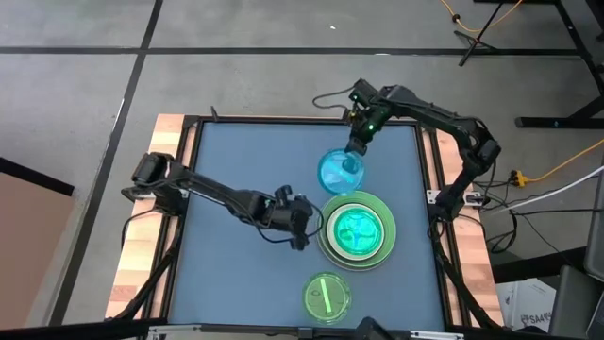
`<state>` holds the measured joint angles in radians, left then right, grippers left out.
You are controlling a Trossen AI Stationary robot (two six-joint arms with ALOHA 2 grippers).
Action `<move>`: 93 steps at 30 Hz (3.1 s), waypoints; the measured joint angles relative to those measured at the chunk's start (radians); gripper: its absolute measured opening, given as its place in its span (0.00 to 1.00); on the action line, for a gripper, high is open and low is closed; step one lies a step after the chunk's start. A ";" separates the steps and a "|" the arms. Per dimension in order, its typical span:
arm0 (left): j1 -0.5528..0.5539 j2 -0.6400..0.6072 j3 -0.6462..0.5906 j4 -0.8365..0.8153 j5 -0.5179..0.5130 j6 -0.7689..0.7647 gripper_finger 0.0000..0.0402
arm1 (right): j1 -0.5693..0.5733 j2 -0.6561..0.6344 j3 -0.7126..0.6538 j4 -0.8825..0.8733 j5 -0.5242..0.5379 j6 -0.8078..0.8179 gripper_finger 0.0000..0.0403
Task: Stack plastic plates
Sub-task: Stack the blue plate on top of the blue plate, then stack the green plate on top of the blue plate
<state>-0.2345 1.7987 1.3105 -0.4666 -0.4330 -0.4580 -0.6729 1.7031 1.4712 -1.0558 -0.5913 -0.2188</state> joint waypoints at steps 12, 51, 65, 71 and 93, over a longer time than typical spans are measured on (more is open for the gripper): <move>-0.071 -0.035 0.000 -0.121 -0.022 -0.008 0.18 | 0.288 0.000 -0.091 -0.013 -0.029 -0.007 0.00; -0.086 -0.034 0.000 -0.115 -0.022 -0.040 0.18 | 0.477 0.000 -0.322 0.160 0.199 -0.179 0.00; -0.086 -0.034 0.000 -0.115 -0.022 -0.064 0.18 | 0.477 0.000 -0.322 0.164 0.199 -0.178 0.01; -0.086 -0.034 0.000 -0.116 -0.022 -0.064 0.18 | 0.477 0.000 -0.322 0.164 0.199 -0.177 0.10; -0.086 -0.034 0.000 -0.116 -0.019 -0.179 0.18 | 0.477 0.000 -0.322 0.164 0.195 -0.175 0.22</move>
<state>-0.3202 1.7649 1.3102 -0.5827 -0.4522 -0.6365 -0.1959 1.7033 1.1496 -0.8921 -0.3968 -0.3941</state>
